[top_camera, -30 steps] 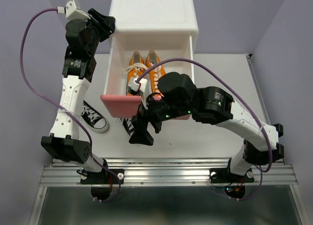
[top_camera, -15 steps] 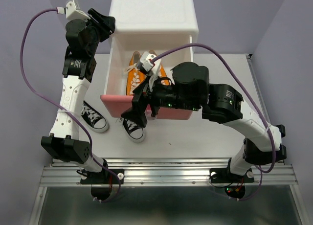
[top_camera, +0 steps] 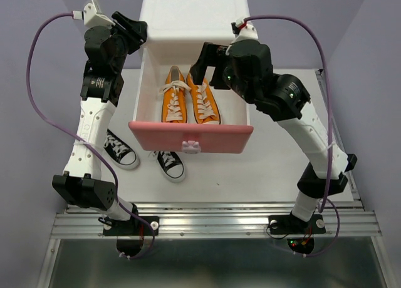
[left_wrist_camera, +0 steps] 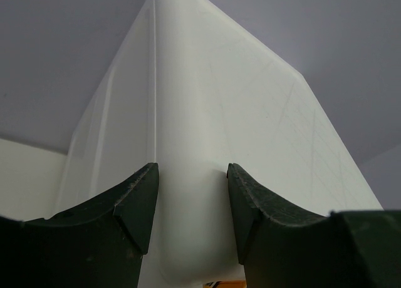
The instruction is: Place and organize the shoes in the shoe cabinet
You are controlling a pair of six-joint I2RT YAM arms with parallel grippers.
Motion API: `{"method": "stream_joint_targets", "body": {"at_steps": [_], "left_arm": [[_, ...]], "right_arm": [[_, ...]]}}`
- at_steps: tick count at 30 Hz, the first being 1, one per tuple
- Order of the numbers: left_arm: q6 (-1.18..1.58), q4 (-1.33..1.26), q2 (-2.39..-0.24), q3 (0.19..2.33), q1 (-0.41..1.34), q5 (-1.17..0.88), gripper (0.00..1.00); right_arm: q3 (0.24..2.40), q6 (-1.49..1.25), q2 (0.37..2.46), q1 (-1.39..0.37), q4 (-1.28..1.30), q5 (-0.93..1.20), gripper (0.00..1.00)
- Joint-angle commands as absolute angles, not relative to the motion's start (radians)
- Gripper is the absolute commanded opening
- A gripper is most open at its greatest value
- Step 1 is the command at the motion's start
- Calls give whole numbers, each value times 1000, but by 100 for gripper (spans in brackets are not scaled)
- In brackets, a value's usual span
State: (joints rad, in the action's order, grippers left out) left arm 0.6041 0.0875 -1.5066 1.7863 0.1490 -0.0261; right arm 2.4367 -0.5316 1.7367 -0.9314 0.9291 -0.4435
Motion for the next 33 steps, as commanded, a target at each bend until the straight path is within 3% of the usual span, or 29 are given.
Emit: {"method": "stream_joint_targets", "body": {"at_steps": [1,11,14,15,19,20,21,24,28,29,30,33], "left_arm": [[552,403,-1568,1707,160,-49,57],[554,393,-1569,1684,164,-44,57],[552,393,-1572,1684,164,-43,57],[551,391,-1574,1684,164,-38,57],[552,393,-1575,1684,164,-35,57],[552,391,-1578,1687,164,-35,57],[554,393,-1578,1687,163,-35,57],[555,391,-1582,1690,164,-34,57],[558,391,-1582,1690,164,-29,57],[558,393,-1582,1690,164,-28,57],[557,393,-1582,1690,164,-23,57],[558,397,-1578,1687,164,-20,57]], "right_arm": [[2522,-644,1815,-934,1101,-431,100],[2540,-545,1920,-934,1216,-518,100],[2542,-506,1934,-934,1207,-522,90],[2542,-505,1943,-934,1204,-525,79],[2551,-505,1963,-934,1209,-549,56],[2548,-509,1965,-934,1209,-552,45],[2545,-514,1968,-934,1209,-551,45],[2543,-534,1971,-934,1209,-532,28],[2539,-603,1976,-934,1206,-505,19],[2537,-617,1977,-934,1204,-499,14],[2534,-627,1977,-934,1200,-489,1],[2545,-667,1991,-934,1197,-488,1]]}}
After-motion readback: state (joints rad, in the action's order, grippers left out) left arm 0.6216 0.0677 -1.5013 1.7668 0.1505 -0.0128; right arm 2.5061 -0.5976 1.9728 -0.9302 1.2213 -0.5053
